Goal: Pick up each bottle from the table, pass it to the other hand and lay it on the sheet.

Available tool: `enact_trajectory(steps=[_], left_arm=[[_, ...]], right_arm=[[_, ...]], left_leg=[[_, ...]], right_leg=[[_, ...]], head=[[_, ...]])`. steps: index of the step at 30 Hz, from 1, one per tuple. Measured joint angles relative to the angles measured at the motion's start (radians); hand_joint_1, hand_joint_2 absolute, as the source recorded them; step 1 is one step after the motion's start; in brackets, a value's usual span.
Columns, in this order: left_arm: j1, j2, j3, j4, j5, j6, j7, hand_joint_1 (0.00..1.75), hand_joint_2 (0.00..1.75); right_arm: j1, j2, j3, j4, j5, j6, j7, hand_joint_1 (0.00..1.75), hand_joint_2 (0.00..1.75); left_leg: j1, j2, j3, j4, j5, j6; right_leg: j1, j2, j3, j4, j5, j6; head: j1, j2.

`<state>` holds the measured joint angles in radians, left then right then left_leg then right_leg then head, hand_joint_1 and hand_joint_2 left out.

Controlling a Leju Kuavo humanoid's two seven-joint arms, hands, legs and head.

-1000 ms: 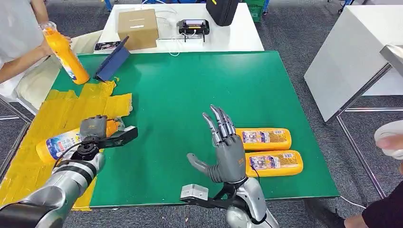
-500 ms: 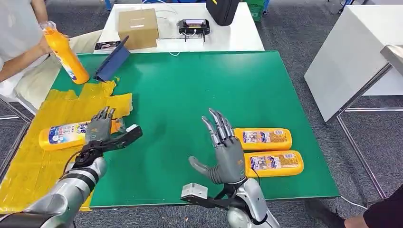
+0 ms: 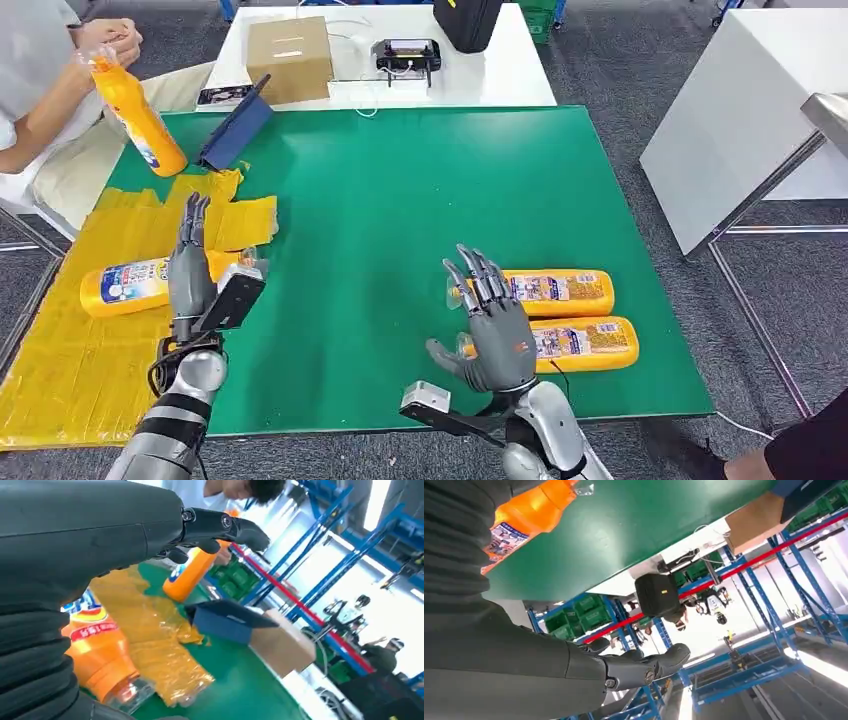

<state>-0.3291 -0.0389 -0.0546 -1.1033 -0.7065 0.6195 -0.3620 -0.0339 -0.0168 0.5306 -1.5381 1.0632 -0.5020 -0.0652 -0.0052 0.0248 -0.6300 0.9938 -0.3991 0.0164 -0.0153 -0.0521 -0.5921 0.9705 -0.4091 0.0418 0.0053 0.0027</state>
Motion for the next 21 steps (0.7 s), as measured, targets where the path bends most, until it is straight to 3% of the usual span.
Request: enact_trajectory(steps=[6, 12, 21], left_arm=[[0.017, -0.002, 0.001, -0.043, 0.047, 0.003, -0.031, 0.00, 1.75], [0.104, -0.010, -0.008, -0.245, 0.174, -0.048, -0.062, 0.00, 1.75], [0.245, -0.010, -0.076, -0.473, 0.262, -0.138, -0.073, 0.00, 1.75]], right_arm=[[0.000, -0.006, -0.002, 0.000, 0.015, 0.020, 0.015, 0.00, 1.75], [0.030, -0.052, -0.045, 0.007, 0.054, 0.083, 0.055, 0.00, 1.75], [0.107, -0.160, -0.155, 0.059, 0.011, 0.270, 0.088, 0.00, 1.75]], left_leg=[[0.000, 0.000, 0.000, 0.000, 0.000, 0.000], [-0.001, 0.000, -0.001, 0.000, -0.001, 0.000], [-0.002, -0.001, -0.001, 0.000, -0.002, 0.002]], right_leg=[[0.000, 0.000, 0.000, 0.000, 0.000, 0.000], [-0.001, 0.000, 0.000, 0.000, 0.000, 0.000], [-0.002, 0.000, 0.000, -0.001, -0.002, 0.003]], head=[[0.000, 0.000], [0.000, 0.000], [0.000, 0.000]])
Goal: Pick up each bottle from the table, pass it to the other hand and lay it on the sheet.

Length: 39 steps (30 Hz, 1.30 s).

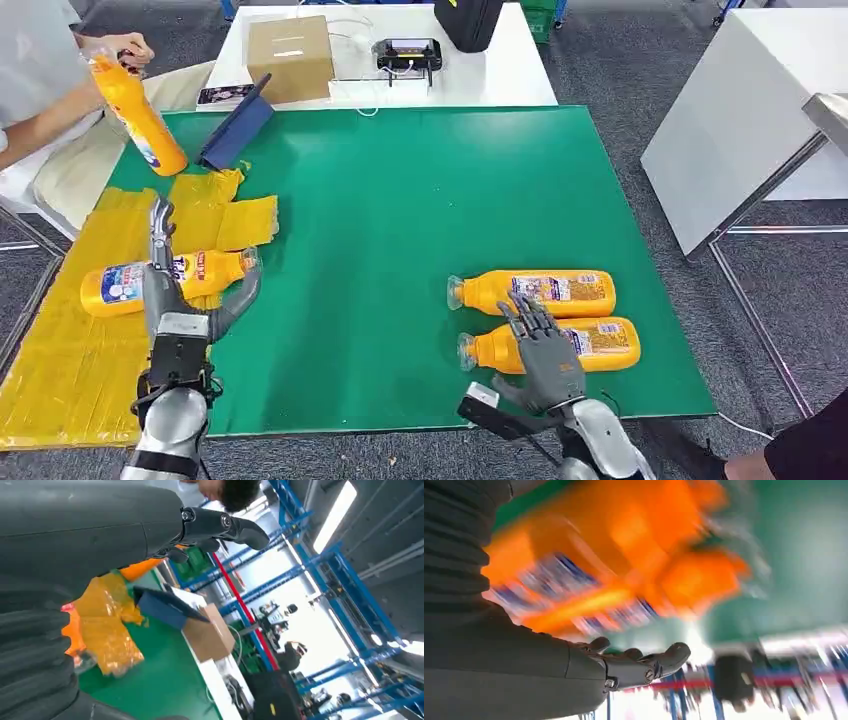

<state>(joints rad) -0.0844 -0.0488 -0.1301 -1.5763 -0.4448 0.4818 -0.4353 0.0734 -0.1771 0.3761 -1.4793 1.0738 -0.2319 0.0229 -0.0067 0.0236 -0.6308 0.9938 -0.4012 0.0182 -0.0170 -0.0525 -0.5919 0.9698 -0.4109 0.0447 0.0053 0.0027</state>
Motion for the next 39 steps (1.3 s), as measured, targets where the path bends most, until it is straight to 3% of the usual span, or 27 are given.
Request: enact_trajectory(steps=[14, 29, 39], left_arm=[[0.039, 0.003, -0.052, -0.059, 0.050, -0.041, -0.016, 0.00, 1.75], [0.058, 0.003, -0.077, -0.073, 0.063, -0.027, -0.015, 0.00, 1.75], [0.068, 0.003, -0.077, -0.074, 0.071, -0.021, -0.014, 0.00, 1.75]], right_arm=[[0.030, -0.078, -0.038, 0.043, -0.024, 0.016, 0.022, 0.00, 1.75], [0.007, -0.073, -0.083, 0.113, 0.145, -0.011, 0.161, 0.00, 1.75], [0.000, -0.059, -0.107, 0.126, 0.205, -0.019, 0.185, 0.00, 1.75]], left_leg=[[0.000, 0.000, 0.000, 0.000, 0.000, 0.000], [0.000, 0.001, 0.004, 0.000, 0.000, 0.000], [0.000, 0.000, 0.008, 0.000, 0.000, 0.001]], right_leg=[[0.000, 0.000, 0.000, 0.000, 0.000, 0.000], [0.000, 0.000, 0.003, 0.000, 0.000, 0.000], [-0.001, 0.000, 0.007, -0.001, 0.001, 0.000]], head=[[0.000, 0.000], [0.000, 0.000], [0.000, 0.000]])
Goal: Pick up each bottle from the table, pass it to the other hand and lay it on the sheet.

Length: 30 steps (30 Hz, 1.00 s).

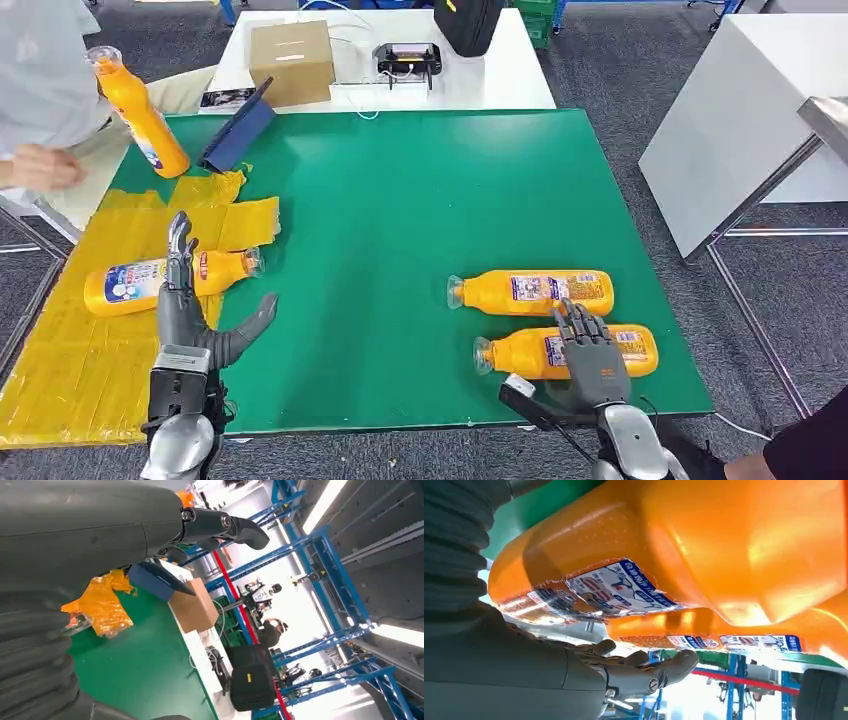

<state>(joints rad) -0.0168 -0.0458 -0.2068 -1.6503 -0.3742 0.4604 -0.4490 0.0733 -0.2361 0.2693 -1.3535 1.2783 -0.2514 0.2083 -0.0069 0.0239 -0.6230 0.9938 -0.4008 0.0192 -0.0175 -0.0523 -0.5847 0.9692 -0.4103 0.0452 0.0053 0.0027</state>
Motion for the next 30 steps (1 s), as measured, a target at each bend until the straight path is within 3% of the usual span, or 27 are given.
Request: enact_trajectory(steps=[25, 26, 27, 28, 29, 30], left_arm=[[0.013, 0.000, 0.005, -0.008, 0.019, 0.000, 0.000, 0.00, 1.75], [0.012, 0.000, 0.005, -0.008, 0.019, 0.000, 0.000, 0.00, 1.75], [0.012, 0.000, 0.005, -0.007, 0.021, -0.001, 0.000, 0.00, 1.75], [0.011, 0.000, 0.005, -0.006, 0.021, -0.001, 0.000, 0.00, 1.75], [0.010, 0.000, 0.005, -0.006, 0.024, -0.002, 0.000, 0.00, 1.75], [0.008, 0.000, 0.005, -0.004, 0.030, -0.002, 0.000, 0.00, 1.75]], right_arm=[[0.032, -0.033, -0.036, -0.040, -0.066, 0.103, 0.005, 0.02, 1.75], [0.031, -0.036, -0.037, -0.037, -0.077, 0.109, 0.005, 0.19, 1.75], [0.031, -0.038, -0.037, -0.034, -0.087, 0.119, 0.002, 1.05, 1.75], [0.031, -0.041, -0.037, -0.032, -0.099, 0.130, -0.001, 1.40, 1.75], [0.030, -0.045, -0.037, -0.028, -0.112, 0.141, -0.005, 1.40, 1.75], [0.030, -0.052, -0.036, -0.020, -0.131, 0.156, -0.013, 1.62, 1.75]], left_leg=[[0.000, 0.000, 0.001, 0.000, -0.001, 0.001], [0.000, 0.000, 0.001, 0.000, -0.001, 0.001], [0.000, 0.000, 0.001, 0.000, -0.002, 0.001], [0.000, 0.000, 0.003, 0.000, -0.002, 0.001], [0.000, 0.000, 0.005, 0.000, -0.005, 0.001], [0.001, 0.000, 0.008, 0.000, -0.006, 0.000]], right_leg=[[0.000, 0.000, -0.001, 0.000, -0.001, 0.000], [0.000, 0.000, -0.001, 0.000, -0.001, 0.000], [0.000, 0.000, -0.001, 0.000, -0.001, 0.000], [0.000, 0.000, -0.007, -0.001, -0.001, 0.000], [0.000, 0.000, -0.006, -0.002, -0.004, 0.000], [0.000, 0.000, -0.003, -0.002, -0.006, -0.001]], head=[[0.000, 0.000], [0.000, 0.000], [0.000, 0.000], [0.000, 0.000], [0.000, 0.000], [0.000, 0.000]])
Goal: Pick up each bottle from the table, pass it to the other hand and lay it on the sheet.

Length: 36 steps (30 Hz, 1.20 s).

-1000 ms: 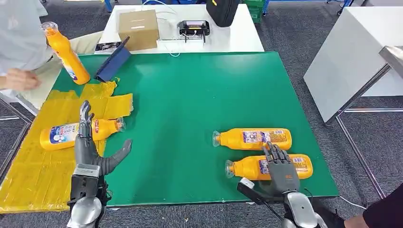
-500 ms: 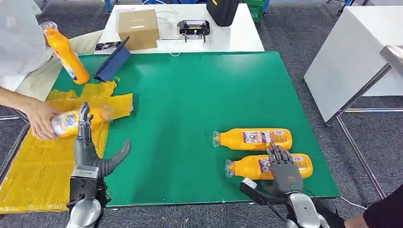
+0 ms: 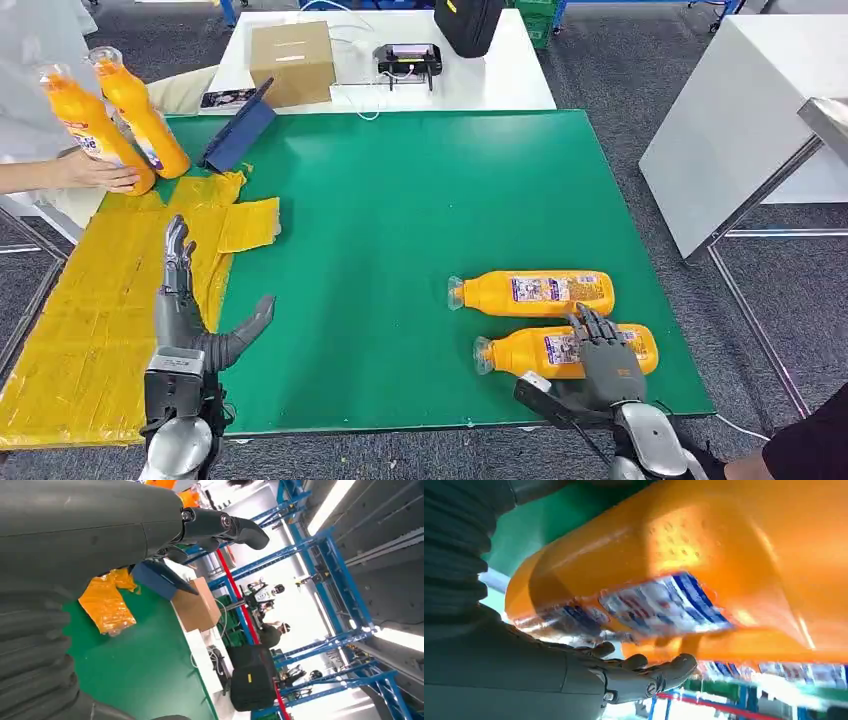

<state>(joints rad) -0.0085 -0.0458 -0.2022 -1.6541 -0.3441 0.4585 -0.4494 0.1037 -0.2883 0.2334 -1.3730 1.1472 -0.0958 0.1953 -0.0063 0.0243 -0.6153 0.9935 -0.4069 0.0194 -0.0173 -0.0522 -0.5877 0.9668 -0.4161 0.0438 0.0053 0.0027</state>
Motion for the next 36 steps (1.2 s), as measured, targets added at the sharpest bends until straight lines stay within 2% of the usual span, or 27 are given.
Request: enact_trajectory(steps=[1, 2, 8, 29, 31, 33, 34, 36], left_arm=[[-0.004, 0.000, 0.000, 0.003, 0.002, 0.000, 0.000, 0.00, 1.75], [-0.010, 0.000, -0.002, 0.008, 0.003, 0.000, 0.000, 0.00, 1.75], [-0.023, 0.000, -0.005, 0.026, 0.013, 0.002, -0.003, 0.00, 1.75], [-0.033, 0.000, -0.005, 0.054, 0.041, 0.003, -0.008, 0.00, 1.75], [-0.032, 0.000, -0.005, 0.056, 0.042, 0.002, -0.009, 0.00, 1.75], [-0.031, 0.000, -0.005, 0.055, 0.042, -0.009, -0.004, 0.00, 1.75], [-0.027, 0.000, -0.005, 0.054, 0.042, -0.018, -0.002, 0.00, 1.75], [-0.016, 0.000, -0.005, 0.043, 0.038, -0.030, 0.005, 0.00, 1.75]], right_arm=[[-0.001, -0.004, 0.001, 0.005, -0.009, 0.003, -0.005, 1.75, 1.75], [-0.004, -0.010, 0.003, 0.016, -0.015, 0.008, -0.008, 1.71, 1.75], [-0.027, -0.035, 0.010, 0.059, -0.045, 0.012, -0.020, 1.75, 1.75], [-0.048, -0.065, 0.048, 0.083, -0.098, 0.013, -0.030, 1.75, 1.75], [-0.046, -0.065, 0.052, 0.082, -0.110, -0.022, -0.047, 1.75, 1.75], [-0.038, -0.044, 0.051, 0.073, -0.115, -0.117, -0.070, 1.75, 1.75], [-0.030, -0.028, 0.047, 0.063, -0.118, -0.170, -0.083, 1.75, 1.75], [-0.008, 0.015, 0.034, 0.024, -0.141, -0.258, -0.127, 1.75, 1.75]], left_leg=[[0.000, 0.000, 0.002, 0.000, -0.002, 0.002], [0.000, 0.000, 0.004, 0.000, -0.002, 0.001], [0.001, 0.000, 0.014, 0.000, -0.003, 0.003], [0.001, 0.000, 0.019, 0.000, -0.008, 0.007], [0.001, 0.000, 0.019, 0.000, -0.008, 0.007], [0.001, 0.000, 0.017, 0.000, -0.008, 0.007], [0.001, 0.000, 0.014, 0.000, -0.007, 0.007], [0.001, 0.001, 0.010, 0.000, -0.006, 0.007]], right_leg=[[0.000, 0.000, 0.002, 0.000, -0.001, 0.002], [0.000, 0.000, 0.004, 0.000, -0.002, 0.003], [0.000, 0.000, 0.016, -0.004, -0.003, 0.003], [0.000, 0.000, 0.026, -0.012, -0.003, 0.005], [0.000, 0.000, 0.026, -0.012, -0.003, 0.005], [0.000, 0.000, 0.027, -0.012, -0.002, 0.007], [0.000, 0.000, 0.033, -0.012, 0.000, 0.007], [0.000, 0.000, 0.029, -0.011, 0.002, 0.008]], head=[[0.000, 0.000], [0.000, 0.000], [0.000, 0.000], [0.000, 0.000], [0.000, 0.000], [0.000, 0.000], [0.000, 0.000], [0.000, 0.000]])
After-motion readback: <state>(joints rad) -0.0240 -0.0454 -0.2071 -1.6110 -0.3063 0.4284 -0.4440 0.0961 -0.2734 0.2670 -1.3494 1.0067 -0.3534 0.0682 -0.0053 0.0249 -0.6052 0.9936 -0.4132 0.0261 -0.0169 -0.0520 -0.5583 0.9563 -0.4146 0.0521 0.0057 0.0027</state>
